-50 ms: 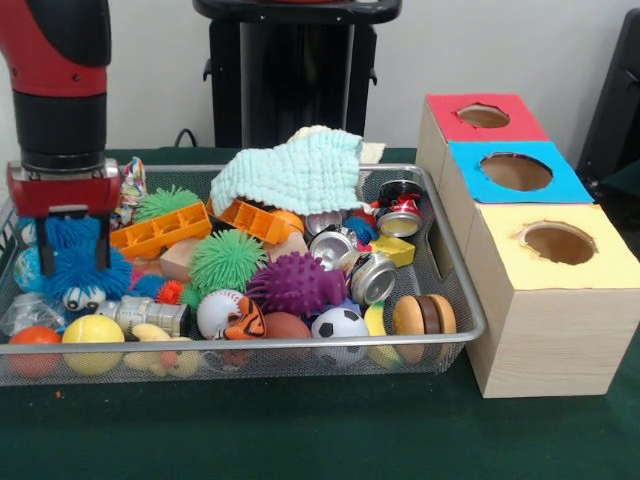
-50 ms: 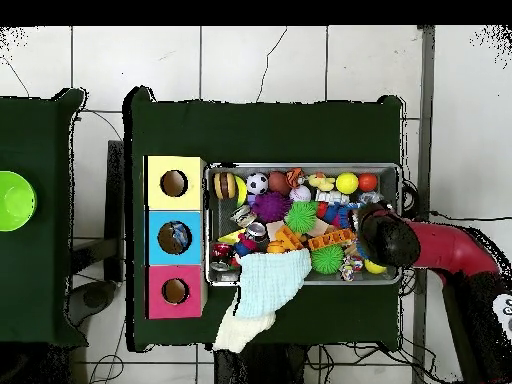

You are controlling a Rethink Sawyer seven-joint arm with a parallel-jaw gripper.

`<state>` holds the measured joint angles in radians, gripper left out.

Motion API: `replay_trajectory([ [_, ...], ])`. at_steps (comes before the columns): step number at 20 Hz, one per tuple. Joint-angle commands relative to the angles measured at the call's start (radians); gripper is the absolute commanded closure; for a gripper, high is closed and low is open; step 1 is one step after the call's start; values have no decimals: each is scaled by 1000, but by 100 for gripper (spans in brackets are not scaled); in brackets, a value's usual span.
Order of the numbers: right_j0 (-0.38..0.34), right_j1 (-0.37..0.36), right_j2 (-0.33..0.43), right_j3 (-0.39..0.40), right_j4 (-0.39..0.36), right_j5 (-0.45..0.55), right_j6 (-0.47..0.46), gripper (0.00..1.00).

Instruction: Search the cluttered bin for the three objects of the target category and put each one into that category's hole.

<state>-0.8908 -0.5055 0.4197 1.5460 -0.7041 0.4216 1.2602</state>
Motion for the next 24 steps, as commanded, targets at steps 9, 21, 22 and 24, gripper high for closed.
replay_trajectory([
  [9,131,122,-61,-140,-167,-146,34,0],
  [21,219,90,-164,-167,-209,-143,92,0],
  [22,222,88,-165,-167,-205,-141,91,0],
  [24,216,92,-159,-168,-198,-141,76,0],
])
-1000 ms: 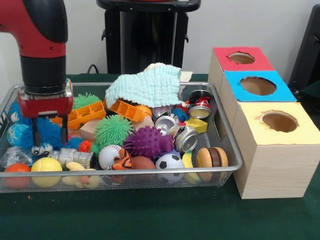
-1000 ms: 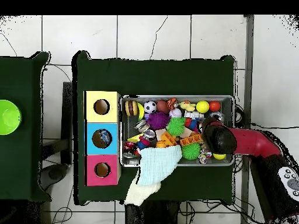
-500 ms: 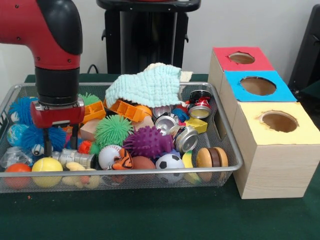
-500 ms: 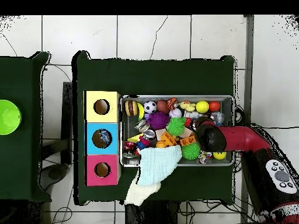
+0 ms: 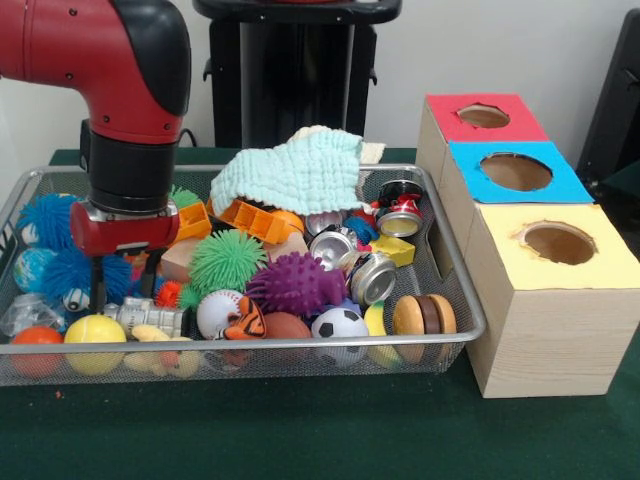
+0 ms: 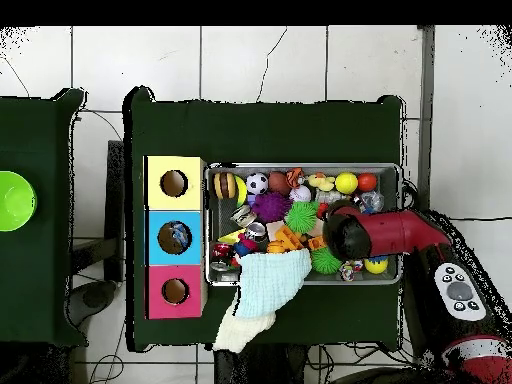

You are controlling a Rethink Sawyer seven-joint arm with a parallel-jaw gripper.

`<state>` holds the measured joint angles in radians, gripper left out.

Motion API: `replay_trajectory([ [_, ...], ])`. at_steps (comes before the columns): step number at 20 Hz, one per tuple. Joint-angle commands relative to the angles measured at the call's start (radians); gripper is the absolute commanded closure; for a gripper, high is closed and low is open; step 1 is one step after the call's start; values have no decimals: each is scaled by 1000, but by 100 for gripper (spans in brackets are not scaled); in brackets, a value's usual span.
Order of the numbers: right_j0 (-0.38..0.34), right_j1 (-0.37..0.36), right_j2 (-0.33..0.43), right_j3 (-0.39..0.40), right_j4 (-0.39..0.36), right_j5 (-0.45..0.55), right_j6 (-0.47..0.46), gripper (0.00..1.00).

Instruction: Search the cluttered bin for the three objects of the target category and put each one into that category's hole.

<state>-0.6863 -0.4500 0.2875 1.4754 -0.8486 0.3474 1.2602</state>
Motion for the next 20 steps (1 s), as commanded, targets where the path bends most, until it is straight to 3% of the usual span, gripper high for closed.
replay_trajectory([
  [1,11,33,-24,-98,-48,-59,69,0],
  [5,-3,-11,-7,-74,-30,-20,29,0],
  [11,39,13,-68,-153,-79,-23,45,0],
  [20,-47,46,28,-211,-64,-8,-95,0],
])
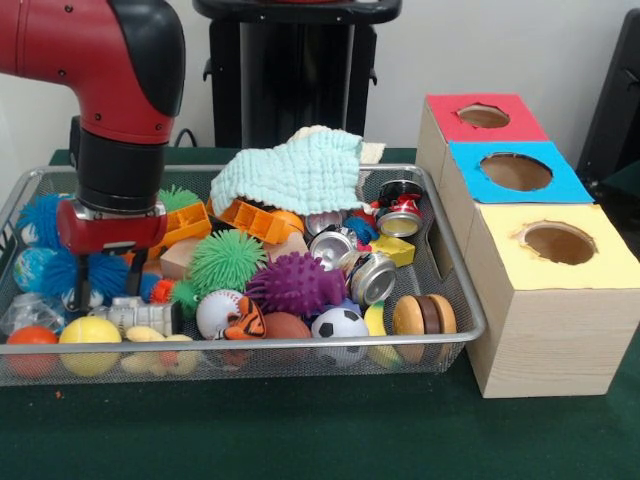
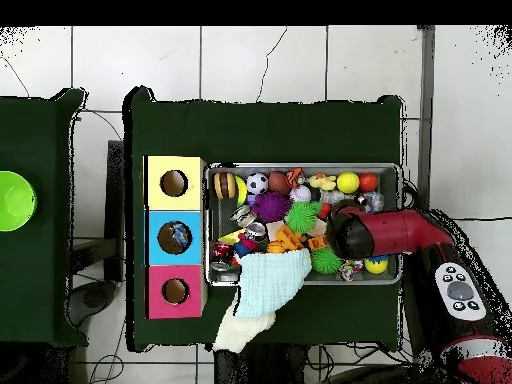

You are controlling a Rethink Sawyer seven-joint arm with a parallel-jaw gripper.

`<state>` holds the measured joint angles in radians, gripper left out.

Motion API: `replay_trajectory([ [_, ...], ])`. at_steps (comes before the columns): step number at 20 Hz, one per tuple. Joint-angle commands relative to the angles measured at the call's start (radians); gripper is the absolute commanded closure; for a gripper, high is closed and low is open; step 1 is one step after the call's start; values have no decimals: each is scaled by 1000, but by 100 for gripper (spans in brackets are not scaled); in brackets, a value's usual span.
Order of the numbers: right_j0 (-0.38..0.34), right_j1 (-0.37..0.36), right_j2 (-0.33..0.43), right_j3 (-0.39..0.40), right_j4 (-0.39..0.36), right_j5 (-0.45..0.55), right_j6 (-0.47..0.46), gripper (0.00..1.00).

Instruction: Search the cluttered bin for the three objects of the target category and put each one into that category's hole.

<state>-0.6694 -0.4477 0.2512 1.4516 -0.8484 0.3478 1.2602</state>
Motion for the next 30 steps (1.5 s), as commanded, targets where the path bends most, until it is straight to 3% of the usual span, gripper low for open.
replay_trajectory([
  [1,-71,47,75,-189,-60,-4,-104,0],
  [9,-34,19,33,-234,-94,27,-113,0],
  [17,-69,51,79,-252,-97,11,-135,0],
  [19,-52,47,56,-262,-112,3,-118,0],
  [21,24,34,-39,-302,-174,5,-51,0],
  [24,6,37,-20,-307,-173,-11,-56,0],
  [25,28,42,-47,-326,-195,-11,-30,0],
  [30,-22,56,28,-350,-187,-17,-91,0],
])
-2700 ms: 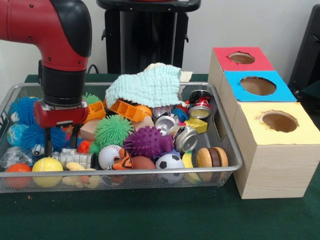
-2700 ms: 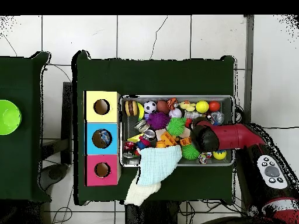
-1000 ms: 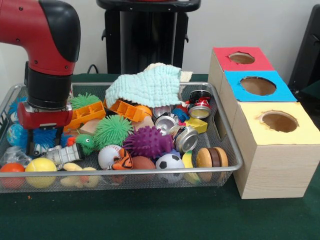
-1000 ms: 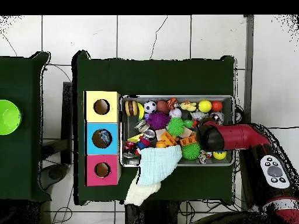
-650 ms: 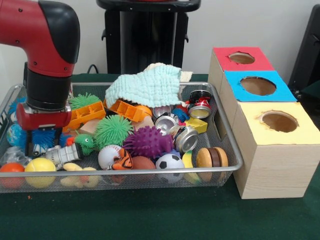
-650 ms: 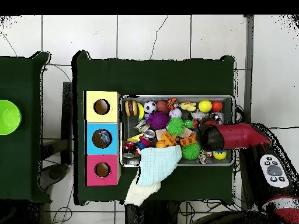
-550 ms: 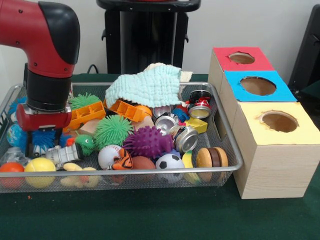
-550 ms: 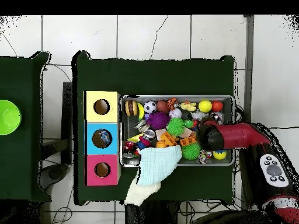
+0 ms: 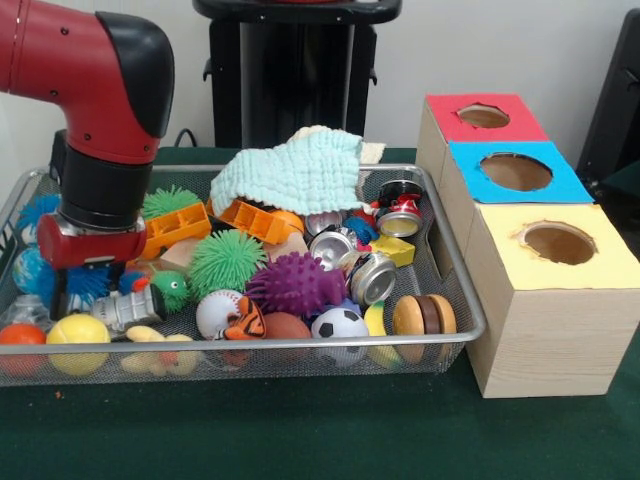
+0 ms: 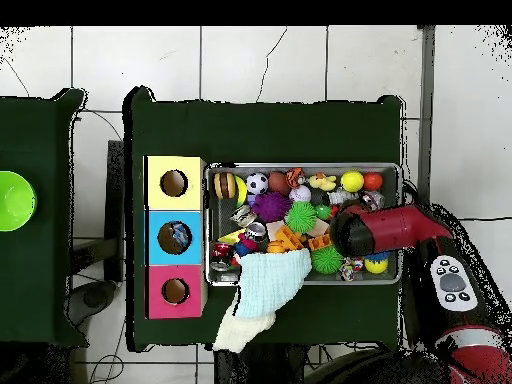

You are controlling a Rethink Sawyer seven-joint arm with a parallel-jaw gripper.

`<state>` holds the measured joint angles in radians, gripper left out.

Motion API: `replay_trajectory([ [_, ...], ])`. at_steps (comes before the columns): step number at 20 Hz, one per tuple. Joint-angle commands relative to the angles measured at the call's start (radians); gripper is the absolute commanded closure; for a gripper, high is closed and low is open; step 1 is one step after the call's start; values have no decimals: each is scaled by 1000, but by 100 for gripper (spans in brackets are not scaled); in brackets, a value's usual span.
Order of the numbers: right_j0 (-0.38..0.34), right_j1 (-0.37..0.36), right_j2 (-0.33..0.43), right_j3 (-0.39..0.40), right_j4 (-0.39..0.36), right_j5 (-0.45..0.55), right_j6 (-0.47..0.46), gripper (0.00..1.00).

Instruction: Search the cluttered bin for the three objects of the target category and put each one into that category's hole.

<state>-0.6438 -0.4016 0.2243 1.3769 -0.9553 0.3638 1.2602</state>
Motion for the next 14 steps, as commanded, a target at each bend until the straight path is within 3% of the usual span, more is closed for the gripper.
replay_trajectory([
  [1,-63,8,77,-276,-71,-23,-117,0],
  [7,-144,-17,180,-278,-41,37,-269,0],
  [14,-192,-62,229,-285,-52,114,-322,0],
])
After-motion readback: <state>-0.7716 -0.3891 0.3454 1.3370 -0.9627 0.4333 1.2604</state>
